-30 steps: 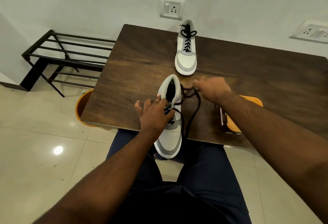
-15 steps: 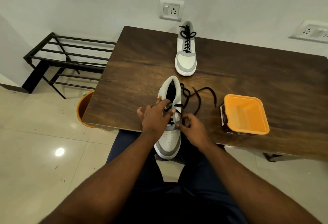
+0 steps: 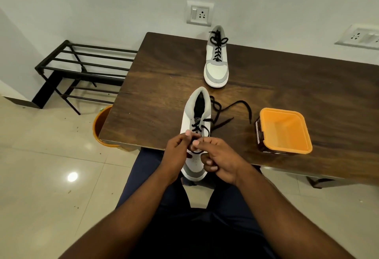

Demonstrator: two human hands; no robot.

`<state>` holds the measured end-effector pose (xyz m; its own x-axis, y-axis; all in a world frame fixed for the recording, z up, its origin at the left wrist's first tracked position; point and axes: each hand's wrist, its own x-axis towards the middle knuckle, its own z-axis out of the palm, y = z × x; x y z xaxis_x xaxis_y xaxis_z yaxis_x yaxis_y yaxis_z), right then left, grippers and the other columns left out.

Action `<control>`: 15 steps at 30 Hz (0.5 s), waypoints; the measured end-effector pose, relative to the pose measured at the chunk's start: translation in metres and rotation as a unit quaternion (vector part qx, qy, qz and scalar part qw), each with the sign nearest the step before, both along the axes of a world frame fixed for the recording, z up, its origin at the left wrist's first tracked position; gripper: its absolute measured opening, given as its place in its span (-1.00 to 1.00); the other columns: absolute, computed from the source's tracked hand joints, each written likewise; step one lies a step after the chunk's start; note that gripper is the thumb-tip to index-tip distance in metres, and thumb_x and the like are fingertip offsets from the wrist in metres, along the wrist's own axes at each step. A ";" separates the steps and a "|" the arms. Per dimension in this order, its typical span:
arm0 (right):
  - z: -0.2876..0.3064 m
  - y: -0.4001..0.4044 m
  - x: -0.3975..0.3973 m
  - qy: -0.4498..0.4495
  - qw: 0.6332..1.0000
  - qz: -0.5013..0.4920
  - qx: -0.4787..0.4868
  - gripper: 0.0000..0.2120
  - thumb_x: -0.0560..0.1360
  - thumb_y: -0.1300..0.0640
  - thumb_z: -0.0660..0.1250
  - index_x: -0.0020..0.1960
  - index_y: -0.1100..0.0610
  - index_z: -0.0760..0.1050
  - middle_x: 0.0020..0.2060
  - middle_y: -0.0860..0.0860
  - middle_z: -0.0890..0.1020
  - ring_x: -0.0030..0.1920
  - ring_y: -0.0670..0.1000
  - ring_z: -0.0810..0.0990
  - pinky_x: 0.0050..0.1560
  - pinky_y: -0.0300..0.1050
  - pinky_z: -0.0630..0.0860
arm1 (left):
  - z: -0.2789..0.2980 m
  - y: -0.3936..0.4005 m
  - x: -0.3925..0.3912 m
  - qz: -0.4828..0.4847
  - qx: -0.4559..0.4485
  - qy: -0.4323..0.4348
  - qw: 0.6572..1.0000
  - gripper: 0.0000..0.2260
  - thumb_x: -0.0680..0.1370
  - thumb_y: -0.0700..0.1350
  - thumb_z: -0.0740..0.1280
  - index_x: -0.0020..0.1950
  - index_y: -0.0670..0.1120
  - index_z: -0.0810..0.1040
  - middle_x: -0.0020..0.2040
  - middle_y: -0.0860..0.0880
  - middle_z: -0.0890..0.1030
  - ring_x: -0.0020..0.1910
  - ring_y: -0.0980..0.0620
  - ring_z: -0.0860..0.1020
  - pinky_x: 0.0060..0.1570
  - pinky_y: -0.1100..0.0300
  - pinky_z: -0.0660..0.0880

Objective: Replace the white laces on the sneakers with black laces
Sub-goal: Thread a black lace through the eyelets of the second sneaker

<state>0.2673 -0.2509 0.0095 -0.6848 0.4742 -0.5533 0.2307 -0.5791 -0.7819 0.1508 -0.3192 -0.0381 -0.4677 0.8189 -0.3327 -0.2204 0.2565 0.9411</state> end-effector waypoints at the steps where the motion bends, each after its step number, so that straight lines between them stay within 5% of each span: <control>1: 0.004 -0.001 -0.002 0.026 1.000 0.000 -0.008 -0.87 0.58 0.18 0.29 -0.13 0.17 0.55 -0.24 0.03 0.58 -0.54 -0.14 0.22 -0.60 -0.32 0.08 | 0.003 -0.002 0.000 -0.023 0.004 -0.080 0.996 -0.55 0.69 0.08 0.08 0.13 -0.21 0.63 -0.08 -0.18 0.69 -0.10 -0.03 0.65 -0.03 0.05 0.58; 3: 0.008 -0.001 -0.005 0.051 0.999 -0.016 0.003 -0.89 0.58 0.21 0.28 -0.09 0.19 0.55 -0.19 0.05 0.61 -0.55 -0.14 0.24 -0.60 -0.32 0.11 | 0.008 -0.007 0.001 -0.037 0.025 -0.232 0.972 -0.44 0.68 0.15 0.00 0.23 -0.26 0.56 -0.08 -0.25 0.65 -0.11 -0.14 0.64 0.10 -0.07 0.56; 5: 0.009 0.002 -0.004 0.052 0.995 -0.081 0.037 -0.91 0.58 0.22 0.28 -0.07 0.20 0.54 -0.20 0.06 0.63 -0.55 -0.13 0.25 -0.59 -0.31 0.15 | 0.013 -0.008 0.003 0.000 0.042 -0.301 0.953 -0.55 0.64 0.08 0.14 0.31 -0.23 0.51 0.00 -0.25 0.63 -0.04 -0.16 0.62 0.20 -0.12 0.50; 8: 0.008 0.011 0.009 -0.018 0.978 -0.136 0.154 -0.95 0.57 0.21 0.30 -0.02 0.16 0.54 -0.23 0.03 0.58 -0.53 -0.14 0.32 -0.57 -0.30 0.24 | 0.021 -0.004 -0.001 0.073 0.072 -0.304 0.947 -0.58 0.47 -0.17 0.36 0.33 -0.17 0.47 -0.05 -0.19 0.66 -0.14 -0.10 0.64 0.14 -0.04 0.55; 12: 0.005 0.012 0.021 -0.082 0.959 0.023 0.271 -0.70 0.53 0.27 0.36 0.22 0.04 0.48 -0.18 -0.11 0.59 -0.42 -0.30 0.51 -0.43 -0.41 0.40 | 0.041 0.001 -0.009 0.055 0.133 -0.315 0.938 -0.57 0.45 -0.20 0.37 0.33 -0.16 0.47 -0.11 -0.14 0.63 -0.19 -0.04 0.61 -0.07 0.05 0.60; 15: -0.002 0.004 0.014 -0.081 0.952 0.067 0.287 -0.80 0.51 0.26 0.39 0.12 0.11 0.55 -0.33 -0.12 0.60 -0.43 -0.24 0.52 -0.40 -0.33 0.43 | 0.057 0.006 -0.011 0.022 0.160 -0.325 0.932 -0.63 0.48 -0.19 0.33 0.30 -0.13 0.49 -0.14 -0.11 0.63 -0.19 -0.01 0.61 -0.09 0.06 0.56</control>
